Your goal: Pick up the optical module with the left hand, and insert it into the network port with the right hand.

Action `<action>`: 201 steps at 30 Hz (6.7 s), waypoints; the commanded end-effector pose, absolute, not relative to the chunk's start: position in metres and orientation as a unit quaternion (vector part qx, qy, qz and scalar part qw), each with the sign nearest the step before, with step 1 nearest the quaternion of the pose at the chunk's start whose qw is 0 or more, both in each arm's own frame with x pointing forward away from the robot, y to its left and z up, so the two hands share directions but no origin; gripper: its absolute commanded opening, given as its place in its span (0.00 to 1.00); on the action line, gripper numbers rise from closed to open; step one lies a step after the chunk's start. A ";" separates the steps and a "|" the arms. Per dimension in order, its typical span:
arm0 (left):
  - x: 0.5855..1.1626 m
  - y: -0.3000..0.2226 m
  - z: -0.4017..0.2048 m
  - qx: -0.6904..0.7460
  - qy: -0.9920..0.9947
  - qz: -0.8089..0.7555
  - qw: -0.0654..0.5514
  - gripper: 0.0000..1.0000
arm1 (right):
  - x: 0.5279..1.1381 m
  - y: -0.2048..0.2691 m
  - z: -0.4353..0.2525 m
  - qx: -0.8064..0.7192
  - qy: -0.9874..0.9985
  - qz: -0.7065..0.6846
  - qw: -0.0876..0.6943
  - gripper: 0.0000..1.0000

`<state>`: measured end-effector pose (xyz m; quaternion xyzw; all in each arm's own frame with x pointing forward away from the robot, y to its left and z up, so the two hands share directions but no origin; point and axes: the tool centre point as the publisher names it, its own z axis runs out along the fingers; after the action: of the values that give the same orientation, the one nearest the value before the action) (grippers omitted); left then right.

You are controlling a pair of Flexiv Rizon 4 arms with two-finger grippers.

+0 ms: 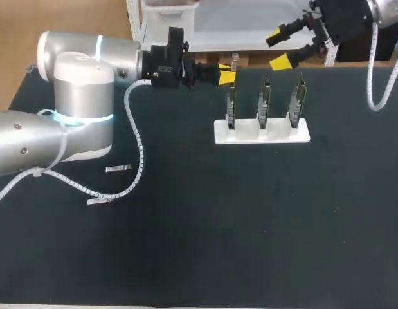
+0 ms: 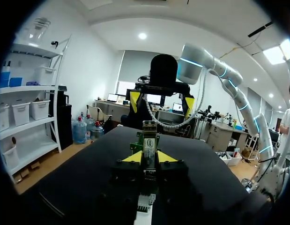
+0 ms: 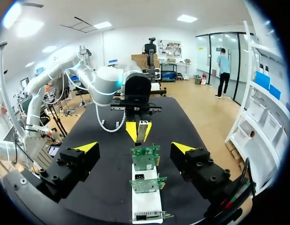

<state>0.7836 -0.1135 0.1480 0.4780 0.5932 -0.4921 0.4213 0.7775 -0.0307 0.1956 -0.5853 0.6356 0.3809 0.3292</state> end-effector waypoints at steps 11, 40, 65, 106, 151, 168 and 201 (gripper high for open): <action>0.786 -0.114 0.148 0.479 0.593 -0.493 0.419 0.00 | 0.790 -0.010 0.185 -0.576 0.648 0.380 0.322 1.00; 0.786 -0.114 0.148 0.479 0.593 -0.493 0.419 0.00 | 0.800 0.024 0.180 -0.593 0.638 0.389 0.302 1.00; 0.786 -0.114 0.148 0.479 0.593 -0.493 0.419 0.00 | 0.794 0.038 0.178 -0.597 0.635 0.396 0.289 1.00; 0.786 -0.114 0.148 0.479 0.593 -0.493 0.419 1.00 | 0.785 0.034 0.178 -0.602 0.637 0.389 0.284 0.00; 0.795 -0.080 0.130 0.587 0.636 -0.380 0.327 1.00 | 0.779 0.022 0.176 -0.585 0.628 0.399 0.323 0.00; 0.782 -0.081 0.114 0.608 0.642 -0.359 0.299 1.00 | 0.778 0.022 0.177 -0.592 0.626 0.391 0.324 0.00; 0.774 -0.081 0.095 0.635 0.647 -0.328 0.267 1.00 | 0.780 0.024 0.178 -0.598 0.627 0.385 0.317 0.00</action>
<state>0.7725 -0.0796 0.0951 0.6345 0.6459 -0.3276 0.2699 0.7805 0.0231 0.1769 -0.5982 0.6257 0.3868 0.3179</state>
